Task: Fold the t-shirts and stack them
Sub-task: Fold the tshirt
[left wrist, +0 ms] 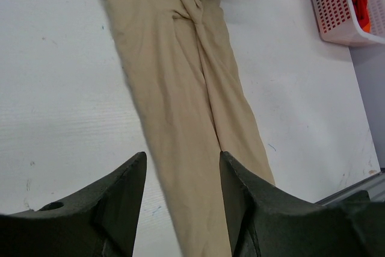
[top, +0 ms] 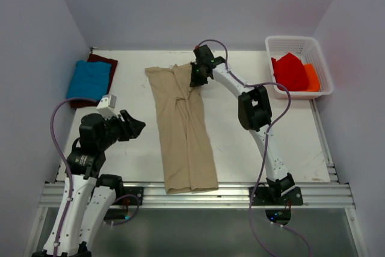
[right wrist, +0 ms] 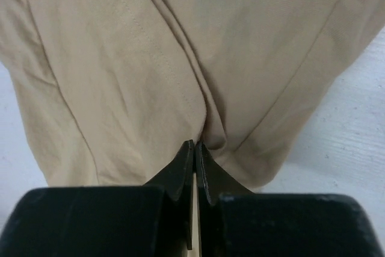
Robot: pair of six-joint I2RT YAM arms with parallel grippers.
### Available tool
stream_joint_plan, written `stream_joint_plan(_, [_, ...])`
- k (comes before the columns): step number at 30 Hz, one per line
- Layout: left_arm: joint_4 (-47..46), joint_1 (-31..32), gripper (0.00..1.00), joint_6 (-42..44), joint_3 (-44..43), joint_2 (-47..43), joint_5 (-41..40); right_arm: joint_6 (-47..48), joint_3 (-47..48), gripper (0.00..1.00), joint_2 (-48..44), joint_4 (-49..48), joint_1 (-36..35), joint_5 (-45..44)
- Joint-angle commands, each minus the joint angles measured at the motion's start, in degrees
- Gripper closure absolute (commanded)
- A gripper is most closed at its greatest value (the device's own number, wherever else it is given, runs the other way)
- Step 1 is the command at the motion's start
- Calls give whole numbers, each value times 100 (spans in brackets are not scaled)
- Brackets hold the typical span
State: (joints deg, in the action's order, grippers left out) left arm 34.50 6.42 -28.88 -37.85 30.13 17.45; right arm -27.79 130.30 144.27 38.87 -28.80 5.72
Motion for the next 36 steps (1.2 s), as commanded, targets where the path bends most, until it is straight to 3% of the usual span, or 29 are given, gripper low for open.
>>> stream_joint_plan(1, [48, 0, 45, 41, 14, -69, 83, -68, 75, 100, -408, -327, 6, 561])
stream_joint_plan(6, [13, 0, 45, 14, 14, -51, 65, -462, -171, 100, -382, -1407, 6, 1877])
stream_joint_plan(12, [39, 9, 46, 23, -21, 10, -5, -955, -329, 100, -136, -2286, -21, 2723])
stream_joint_plan(19, [-57, 9, 46, -12, 23, 81, 4, -1632, -752, 100, 127, -3701, -65, 4305])
stream_joint_plan(23, [-75, 0, 46, -21, 5, 90, -14, -1415, -594, 100, 286, -3361, -109, 4623])
stream_joint_plan(24, [-84, 9, 46, -21, 5, 98, -5, -1326, -585, 91, 286, -3221, -109, 4579])
stream_joint_plan(25, [-84, 0, 46, -38, -3, 116, -5, -1247, -593, 61, 286, -3028, -126, 4579])
stream_joint_plan(28, [-110, 0, 46, -56, 31, 116, -23, -869, -655, 21, 164, -2658, -117, 4518])
stream_joint_plan(31, [-215, 0, 46, -108, 119, 125, 39, -553, -1111, 6, -152, -2744, -118, 4395])
stream_joint_plan(36, [-496, 0, 45, -188, 321, 2, 170, -438, -2366, 4, -1501, -3402, -109, 4202])
